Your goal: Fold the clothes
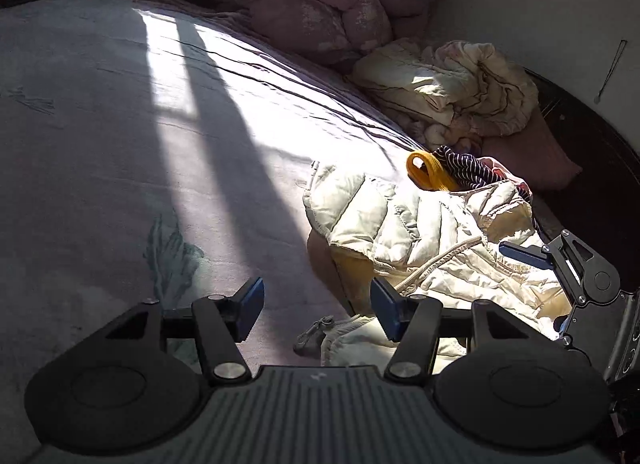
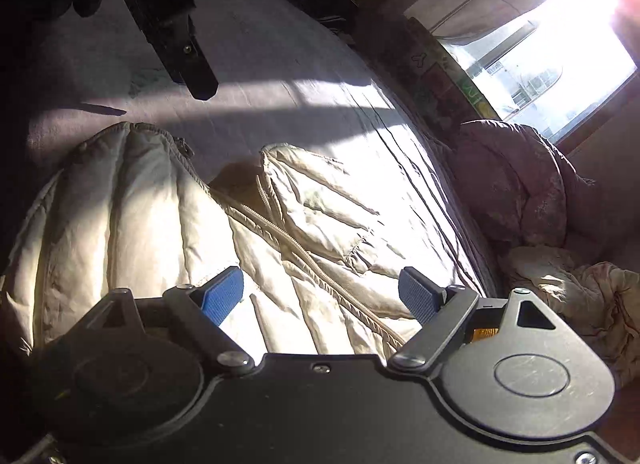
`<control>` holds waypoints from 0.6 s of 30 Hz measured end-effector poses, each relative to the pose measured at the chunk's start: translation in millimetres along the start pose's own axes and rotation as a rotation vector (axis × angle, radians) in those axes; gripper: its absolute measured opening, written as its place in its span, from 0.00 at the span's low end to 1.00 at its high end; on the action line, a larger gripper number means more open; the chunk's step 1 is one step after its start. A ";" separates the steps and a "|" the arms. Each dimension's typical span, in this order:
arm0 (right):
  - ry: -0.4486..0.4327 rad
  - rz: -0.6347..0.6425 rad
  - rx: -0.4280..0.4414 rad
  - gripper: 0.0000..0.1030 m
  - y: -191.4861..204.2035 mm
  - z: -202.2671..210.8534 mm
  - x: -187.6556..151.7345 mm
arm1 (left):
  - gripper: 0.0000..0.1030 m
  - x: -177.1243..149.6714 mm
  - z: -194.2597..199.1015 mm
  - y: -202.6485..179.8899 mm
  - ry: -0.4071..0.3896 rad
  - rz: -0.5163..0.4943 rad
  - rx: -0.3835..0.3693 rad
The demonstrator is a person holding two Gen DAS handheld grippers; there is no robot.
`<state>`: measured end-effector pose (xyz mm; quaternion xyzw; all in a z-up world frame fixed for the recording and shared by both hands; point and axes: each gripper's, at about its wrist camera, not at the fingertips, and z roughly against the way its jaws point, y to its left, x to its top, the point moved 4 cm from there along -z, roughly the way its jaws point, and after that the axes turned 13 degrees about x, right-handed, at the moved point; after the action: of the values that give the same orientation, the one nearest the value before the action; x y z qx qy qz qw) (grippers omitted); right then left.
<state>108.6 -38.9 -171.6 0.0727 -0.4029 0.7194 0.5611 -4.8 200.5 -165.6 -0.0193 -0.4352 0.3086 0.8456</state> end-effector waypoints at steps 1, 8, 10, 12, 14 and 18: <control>0.020 -0.032 -0.011 0.83 -9.6 1.1 -9.2 | 0.56 -0.8 0.1 -3.1 0.005 -0.002 -0.008; 0.134 -0.340 -0.220 0.86 -99.6 45.0 -90.8 | 0.56 -16.9 -1.7 -29.3 0.055 -0.055 -0.076; 0.184 -0.405 -0.302 0.90 -124.4 61.8 -114.7 | 0.56 -21.6 -1.5 -43.8 0.074 -0.088 -0.118; 0.249 -0.441 -0.357 0.91 -143.1 71.2 -136.5 | 0.56 -28.6 -0.7 -65.8 0.090 -0.158 -0.163; 0.282 -0.503 -0.352 0.91 -156.8 76.7 -156.2 | 0.61 -38.6 0.4 -89.0 0.114 -0.254 -0.203; 0.286 -0.665 -0.221 0.74 -168.0 71.5 -185.4 | 0.66 -72.4 2.0 -132.1 0.112 -0.502 -0.199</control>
<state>295.9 -217.3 -143.6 0.0373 -0.3502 0.4532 0.8189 29.2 54.2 -177.0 -0.0108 -0.4071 0.0439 0.9123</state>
